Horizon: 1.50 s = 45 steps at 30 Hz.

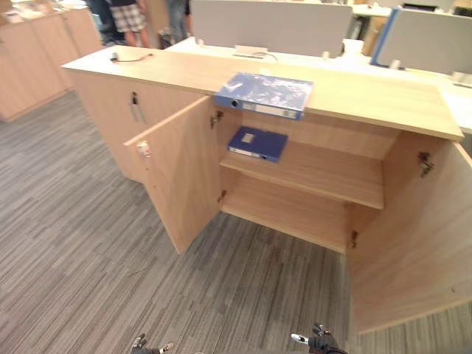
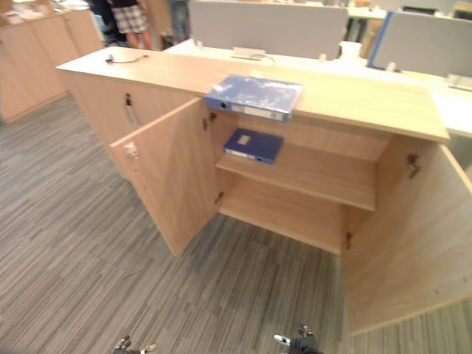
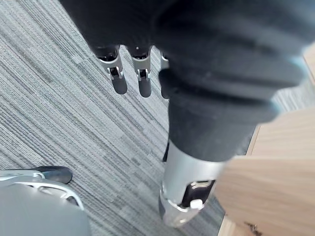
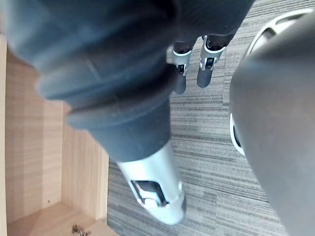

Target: Walk over to the cabinet, pick up the folder, carry it to the office cabinet, place the folder inside the office cabinet, then close the office cabinet door

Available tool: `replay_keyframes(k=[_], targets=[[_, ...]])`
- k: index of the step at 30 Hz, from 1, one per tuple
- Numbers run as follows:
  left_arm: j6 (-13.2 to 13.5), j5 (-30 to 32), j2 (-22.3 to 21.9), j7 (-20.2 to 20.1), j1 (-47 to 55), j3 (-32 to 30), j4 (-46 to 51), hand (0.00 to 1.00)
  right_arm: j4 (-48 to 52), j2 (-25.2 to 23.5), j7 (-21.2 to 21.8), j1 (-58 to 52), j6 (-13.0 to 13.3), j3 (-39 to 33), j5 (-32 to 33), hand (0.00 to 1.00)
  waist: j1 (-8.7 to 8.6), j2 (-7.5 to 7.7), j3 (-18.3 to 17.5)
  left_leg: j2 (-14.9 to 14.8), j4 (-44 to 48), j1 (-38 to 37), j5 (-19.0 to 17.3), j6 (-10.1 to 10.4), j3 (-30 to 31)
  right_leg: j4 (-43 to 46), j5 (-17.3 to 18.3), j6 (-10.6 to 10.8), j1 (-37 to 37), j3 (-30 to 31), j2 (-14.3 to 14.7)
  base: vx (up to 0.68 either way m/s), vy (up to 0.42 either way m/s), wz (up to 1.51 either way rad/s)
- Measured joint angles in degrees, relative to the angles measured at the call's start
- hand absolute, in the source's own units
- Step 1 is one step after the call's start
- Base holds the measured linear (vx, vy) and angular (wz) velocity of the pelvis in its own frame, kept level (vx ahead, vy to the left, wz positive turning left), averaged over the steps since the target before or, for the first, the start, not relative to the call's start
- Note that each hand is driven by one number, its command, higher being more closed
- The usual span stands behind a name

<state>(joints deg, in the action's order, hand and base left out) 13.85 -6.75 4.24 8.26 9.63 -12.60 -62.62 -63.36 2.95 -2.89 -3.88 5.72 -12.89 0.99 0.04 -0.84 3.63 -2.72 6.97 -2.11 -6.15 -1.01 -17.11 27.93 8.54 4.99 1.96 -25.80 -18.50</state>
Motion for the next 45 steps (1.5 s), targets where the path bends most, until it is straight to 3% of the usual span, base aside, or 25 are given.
replay_keyframes(k=[2,4,5,6,7,8,10,11,13,15,17,19,21,23,24,25,26,28,29,32,35,37,39,42,45], targets=[[-0.39,0.02,0.17,-0.18,-0.46,0.70,-0.08,0.00,0.03,-0.12,0.01,0.32,-0.01,-1.12,0.01,0.00,-0.67,-0.41,0.28,-2.59,-0.10,-0.27,-0.35,0.93,0.01,0.44,1.80,-0.59,2.99,-0.87,4.75,0.07,-0.122,-0.25],[-0.69,0.59,0.56,-0.59,-1.32,0.68,-0.01,0.00,0.83,-0.32,-0.08,-0.12,-0.01,-1.70,0.06,0.00,-0.81,0.42,0.96,-2.89,-0.38,-2.36,-0.91,2.03,-0.47,-0.85,1.51,-1.13,4.52,-2.73,6.64,0.09,-0.204,-0.10],[-0.81,1.07,0.68,-0.73,-1.52,0.36,0.30,0.00,1.40,-0.71,-0.08,-0.82,-0.03,-1.67,0.05,0.00,-0.73,1.72,1.04,-1.78,-0.01,-3.53,-1.75,3.17,-0.85,-3.42,2.28,-5.39,3.93,-4.42,6.23,0.10,-0.200,-0.10],[-0.93,1.47,0.23,-0.79,-1.68,0.25,0.33,0.00,1.51,-0.56,-0.07,-1.04,-0.07,-1.89,0.12,0.00,-0.62,1.64,0.64,-1.92,0.35,-3.77,-2.38,3.63,-0.79,-4.24,3.46,-5.75,2.88,-4.63,6.61,0.19,-0.217,-0.06],[-1.00,2.08,-1.17,-0.96,-1.93,0.12,1.00,0.00,2.29,-0.45,-0.07,-1.20,-0.06,-2.75,0.09,0.00,-0.90,0.03,0.31,-2.80,0.53,-3.81,-2.76,3.75,0.13,-5.04,4.30,-5.52,2.23,-5.49,7.65,0.26,-0.244,0.08],[-1.02,2.45,-2.36,-0.96,-2.63,-0.01,2.28,0.00,3.03,-0.91,-0.08,-1.25,-0.10,-3.54,0.10,0.00,-1.38,-0.41,0.30,-3.52,1.64,-3.72,-3.29,4.66,1.14,-5.50,5.37,-5.35,1.91,-6.15,8.67,0.34,-0.290,0.17],[-1.01,2.48,-4.30,-0.94,-3.17,-0.23,3.89,0.00,3.05,-1.42,-0.15,-1.33,-0.15,-3.95,0.10,0.00,-1.39,-0.34,0.36,-5.63,4.57,-3.47,-5.10,5.50,1.85,-6.04,6.72,-5.60,0.33,-6.80,10.50,0.22,-0.184,0.10],[-0.93,2.64,-5.19,-1.02,-3.23,-0.66,5.44,0.00,3.12,-1.85,-0.44,-1.49,-0.20,-3.94,0.07,0.00,-1.21,-0.21,0.30,-8.38,10.83,-2.26,-7.84,6.63,2.40,-7.36,7.82,-5.90,-1.94,-7.14,12.75,0.21,-0.157,-0.05],[-0.96,2.01,-5.62,-0.96,-3.73,-1.15,6.26,0.00,3.29,-2.15,-0.67,-1.68,-0.20,-3.67,0.11,0.00,-1.25,0.07,-0.03,-10.99,21.35,1.36,-9.75,6.79,2.79,-8.05,8.75,-6.05,-3.47,-7.15,14.15,0.28,-0.162,-0.14],[-0.94,1.59,-6.42,-0.82,-3.99,-1.99,7.36,0.00,4.21,-2.12,-0.94,-2.08,-0.23,-3.20,0.22,0.00,-1.05,-0.14,-0.28,-14.66,38.88,8.38,-9.40,7.71,4.32,-10.00,9.22,-6.35,-6.32,-6.17,15.98,0.35,-0.062,-0.26],[-0.94,1.60,-6.16,-0.75,-4.11,-2.37,8.09,0.00,4.21,-2.12,-1.47,-1.92,-0.53,-2.56,0.21,0.00,-0.49,0.30,0.07,-15.50,48.45,11.25,-10.00,6.94,3.02,-12.09,9.22,-6.34,-9.13,-4.18,16.34,0.36,0.041,-0.44],[-0.91,1.55,-5.82,-0.58,-4.11,-2.54,8.11,0.00,4.19,-2.07,-1.88,-1.35,-0.79,-1.83,0.15,0.00,-0.04,0.53,0.36,-15.15,50.41,13.46,-11.45,4.61,1.34,-13.47,9.18,-6.28,-11.30,-2.46,15.72,0.33,0.095,-0.49],[-0.50,0.52,-4.99,-0.13,-4.78,-2.55,8.17,0.00,3.85,-2.15,-2.30,1.58,-0.97,-1.46,0.09,0.00,1.18,1.10,1.21,-12.12,42.99,18.42,-13.03,2.57,1.06,-12.42,9.16,-6.24,-12.26,0.29,11.95,0.29,0.194,-0.66],[-0.15,-0.19,-4.50,0.37,-4.83,-2.89,8.48,0.00,3.87,-2.01,-2.37,3.29,-0.93,-0.99,0.09,0.00,2.26,1.42,2.35,-9.66,32.72,20.70,-11.32,2.43,3.65,-11.03,9.08,-5.33,-13.70,1.48,8.61,0.32,0.302,-0.52],[-0.08,-0.48,-4.62,0.53,-4.46,-2.88,8.45,0.00,3.96,-1.82,-2.37,3.28,-0.87,-0.62,0.07,0.00,2.68,1.00,2.10,-8.77,26.38,20.37,-7.36,2.24,5.98,-10.56,8.82,-3.19,-13.88,1.75,8.15,0.32,0.370,-0.41],[0.14,-0.71,-4.17,0.94,-3.69,-2.91,7.71,0.00,3.50,-2.20,-2.37,3.31,-0.79,0.58,0.06,0.00,3.21,1.53,1.85,-6.76,23.96,19.12,-0.59,3.63,7.03,-11.04,9.13,-0.92,-14.89,3.00,6.49,0.37,0.371,-0.06],[0.28,-0.82,-2.79,1.35,-4.00,-2.80,6.74,0.00,2.84,-3.35,-2.15,3.93,-0.52,1.91,-0.05,0.00,2.74,3.31,1.65,-4.95,22.79,19.02,-0.62,3.60,8.31,-13.30,8.71,-0.87,-14.20,4.18,6.65,0.32,0.331,0.03],[0.28,-2.06,-1.80,1.37,-4.42,-2.77,5.92,0.00,2.47,-4.09,-2.17,5.60,-0.44,1.83,-0.05,0.00,2.98,3.74,2.52,-2.56,22.82,19.12,-0.75,3.77,12.74,-16.59,5.79,-0.98,-11.78,4.29,7.41,0.11,0.167,0.16],[0.19,-2.16,-1.76,1.35,-4.51,-2.19,5.15,0.00,2.46,-3.76,-2.18,5.39,-0.28,1.71,-0.05,0.00,2.60,4.01,2.12,-1.31,22.67,18.29,-0.85,3.65,12.90,-16.88,3.74,0.19,-12.69,4.56,6.44,0.05,0.130,0.15],[0.27,-2.64,-0.77,1.29,-4.28,-1.61,3.85,0.00,1.54,-3.55,-2.09,5.52,-0.06,1.66,-0.23,0.00,3.04,3.48,1.82,-0.23,18.11,14.73,-0.90,3.55,12.79,-18.63,-0.60,1.64,-13.07,6.54,5.49,0.14,0.148,-0.30],[0.15,-2.80,-0.61,1.28,-3.67,-0.62,3.45,0.00,-0.44,-2.12,-1.72,5.05,-0.63,1.70,-1.95,0.00,3.28,2.89,1.44,1.21,11.52,10.38,-0.32,2.43,10.56,-16.46,-2.02,3.56,-11.03,7.49,3.00,0.06,0.107,-0.55],[0.13,-2.79,-0.85,1.18,-3.56,-0.14,2.29,0.00,-0.64,-0.86,-1.51,3.78,-1.27,1.73,-2.46,0.00,3.01,1.83,0.86,2.01,7.63,7.59,0.54,1.38,8.49,-10.80,-2.36,3.21,-7.93,7.43,0.76,0.01,0.134,-0.60],[0.12,-2.73,-1.06,0.83,-2.36,-0.24,2.15,0.00,-0.61,-0.06,-1.17,2.35,-1.41,1.76,-2.45,0.00,2.48,0.57,0.22,2.38,4.36,4.71,0.85,0.95,6.67,-3.69,-3.82,1.08,-4.35,7.12,-1.22,0.02,0.160,-0.52],[0.08,-2.48,-1.13,0.51,-0.56,-0.27,2.20,0.00,0.04,0.22,-0.99,1.37,-1.28,1.85,-2.42,0.00,1.73,-0.03,0.25,2.32,1.05,0.96,1.42,0.09,4.64,2.94,-5.25,-1.80,-1.52,5.39,-3.07,0.03,0.093,-0.35],[0.04,-2.51,-1.17,0.17,-0.16,-0.23,2.18,0.00,0.15,0.28,-1.02,1.43,-1.17,2.26,-2.41,0.00,0.66,-0.36,0.48,0.34,-0.86,-0.48,1.75,0.00,4.66,4.29,1.21,-0.76,1.35,1.98,0.84,0.04,-0.034,-0.09]])
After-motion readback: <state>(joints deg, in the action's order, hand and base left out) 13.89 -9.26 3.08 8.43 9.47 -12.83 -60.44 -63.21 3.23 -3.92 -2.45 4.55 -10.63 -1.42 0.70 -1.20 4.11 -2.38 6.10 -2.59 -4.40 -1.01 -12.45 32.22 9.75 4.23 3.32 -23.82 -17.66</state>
